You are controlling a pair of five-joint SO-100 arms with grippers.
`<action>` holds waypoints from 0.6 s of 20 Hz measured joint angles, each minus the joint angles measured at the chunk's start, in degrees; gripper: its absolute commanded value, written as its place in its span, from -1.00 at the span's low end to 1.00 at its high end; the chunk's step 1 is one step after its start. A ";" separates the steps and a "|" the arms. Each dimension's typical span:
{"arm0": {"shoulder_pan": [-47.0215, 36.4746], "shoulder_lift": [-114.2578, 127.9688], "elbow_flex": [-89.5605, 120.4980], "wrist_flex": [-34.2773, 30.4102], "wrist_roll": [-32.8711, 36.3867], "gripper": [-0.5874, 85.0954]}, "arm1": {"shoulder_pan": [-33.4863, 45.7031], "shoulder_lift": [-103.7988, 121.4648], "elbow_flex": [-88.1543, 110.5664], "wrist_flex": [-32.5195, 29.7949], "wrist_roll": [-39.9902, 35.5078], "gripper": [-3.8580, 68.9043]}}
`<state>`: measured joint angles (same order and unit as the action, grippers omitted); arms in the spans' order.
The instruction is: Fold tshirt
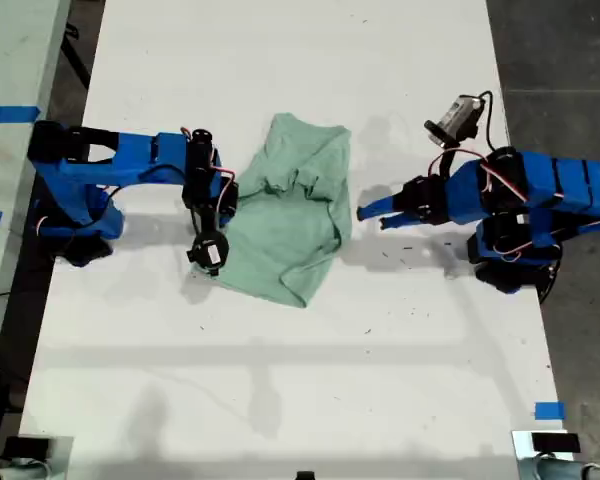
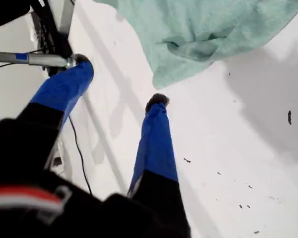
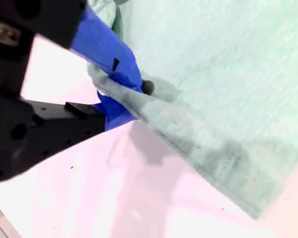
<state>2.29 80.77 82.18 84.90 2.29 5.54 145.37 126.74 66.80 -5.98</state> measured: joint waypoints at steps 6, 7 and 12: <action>0.00 -5.89 -7.65 -16.79 8.70 -0.99 | 0.00 0.88 0.97 0.00 0.62 -0.29; 0.00 -6.06 -6.77 -21.62 10.72 -0.99 | 0.00 1.23 1.32 0.00 0.70 -0.30; 0.18 -14.94 -5.63 -32.70 12.13 -0.99 | -0.44 2.64 2.37 0.00 1.05 -0.30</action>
<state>2.46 65.83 76.55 52.21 14.41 5.10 148.01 129.11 66.80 -4.92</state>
